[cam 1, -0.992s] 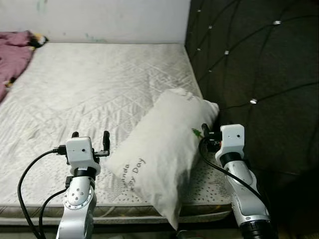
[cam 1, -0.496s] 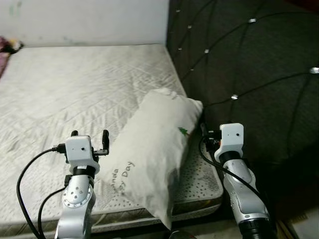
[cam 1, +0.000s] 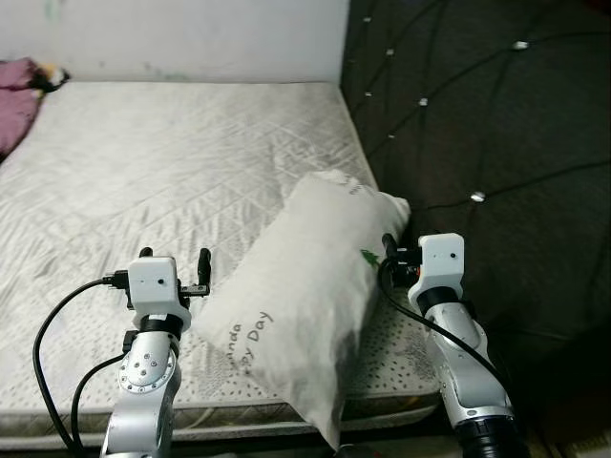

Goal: Clean up the room

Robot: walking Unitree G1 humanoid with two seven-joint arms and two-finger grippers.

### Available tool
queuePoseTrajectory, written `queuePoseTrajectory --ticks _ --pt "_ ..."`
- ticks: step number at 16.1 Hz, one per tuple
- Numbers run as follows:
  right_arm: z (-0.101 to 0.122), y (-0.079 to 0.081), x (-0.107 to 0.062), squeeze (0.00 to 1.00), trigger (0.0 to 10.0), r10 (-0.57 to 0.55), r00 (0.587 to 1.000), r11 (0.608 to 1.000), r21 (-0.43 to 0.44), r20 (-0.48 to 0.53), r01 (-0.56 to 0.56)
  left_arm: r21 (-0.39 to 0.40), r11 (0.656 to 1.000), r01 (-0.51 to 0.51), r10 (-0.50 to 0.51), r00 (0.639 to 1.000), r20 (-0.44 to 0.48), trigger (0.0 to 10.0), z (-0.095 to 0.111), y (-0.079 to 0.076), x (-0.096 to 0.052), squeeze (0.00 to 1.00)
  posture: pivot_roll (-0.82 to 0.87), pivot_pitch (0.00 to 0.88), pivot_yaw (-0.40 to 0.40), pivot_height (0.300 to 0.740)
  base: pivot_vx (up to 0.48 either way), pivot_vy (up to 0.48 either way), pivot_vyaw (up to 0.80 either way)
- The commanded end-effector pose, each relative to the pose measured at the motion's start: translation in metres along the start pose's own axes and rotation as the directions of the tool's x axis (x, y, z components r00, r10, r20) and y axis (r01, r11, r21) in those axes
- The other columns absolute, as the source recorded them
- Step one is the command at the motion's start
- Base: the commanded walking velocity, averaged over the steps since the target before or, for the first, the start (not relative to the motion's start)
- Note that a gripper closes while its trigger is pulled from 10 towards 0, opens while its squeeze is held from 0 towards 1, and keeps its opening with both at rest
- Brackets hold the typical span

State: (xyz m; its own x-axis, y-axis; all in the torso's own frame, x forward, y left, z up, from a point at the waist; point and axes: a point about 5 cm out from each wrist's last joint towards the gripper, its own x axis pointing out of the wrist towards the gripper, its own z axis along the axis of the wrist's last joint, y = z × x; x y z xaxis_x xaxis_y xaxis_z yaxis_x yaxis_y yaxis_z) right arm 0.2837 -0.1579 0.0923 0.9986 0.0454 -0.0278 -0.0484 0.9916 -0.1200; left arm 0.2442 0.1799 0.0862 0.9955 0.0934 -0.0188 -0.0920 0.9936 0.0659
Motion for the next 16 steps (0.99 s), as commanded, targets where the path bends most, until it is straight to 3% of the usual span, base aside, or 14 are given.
queuePoseTrajectory --ticks 1,7,11,16 --pt "0.007 0.0 0.001 0.0 10.0 0.017 1.0 1.0 -0.008 0.016 -0.017 0.006 1.0 0.004 -0.004 1.0 0.018 10.0 0.007 0.0 0.001 0.0 -0.05 0.0 0.009 0.74 0.0 0.0 0.0" --pt "0.007 0.002 -0.002 0.0 10.0 0.055 0.998 0.998 -0.011 0.009 -0.054 0.005 1.0 -0.007 0.007 1.0 0.011 10.0 0.008 0.001 -0.002 0.0 -0.05 0.0 0.0 0.723 0.0 0.0 0.0" --pt "0.007 0.002 -0.006 0.0 10.0 0.082 0.997 0.996 -0.016 0.002 -0.082 -0.003 1.0 -0.011 0.011 1.0 0.004 10.0 0.008 -0.001 -0.007 0.0 -0.05 0.0 -0.008 0.683 0.0 0.0 0.0" --pt "0.006 0.002 -0.015 0.0 10.0 0.123 0.992 0.992 -0.026 -0.018 -0.123 -0.02 0.999 -0.028 0.028 1.0 -0.005 10.0 0.012 -0.002 -0.016 0.0 -0.05 0.0 -0.025 0.683 0.0 0.0 0.0"
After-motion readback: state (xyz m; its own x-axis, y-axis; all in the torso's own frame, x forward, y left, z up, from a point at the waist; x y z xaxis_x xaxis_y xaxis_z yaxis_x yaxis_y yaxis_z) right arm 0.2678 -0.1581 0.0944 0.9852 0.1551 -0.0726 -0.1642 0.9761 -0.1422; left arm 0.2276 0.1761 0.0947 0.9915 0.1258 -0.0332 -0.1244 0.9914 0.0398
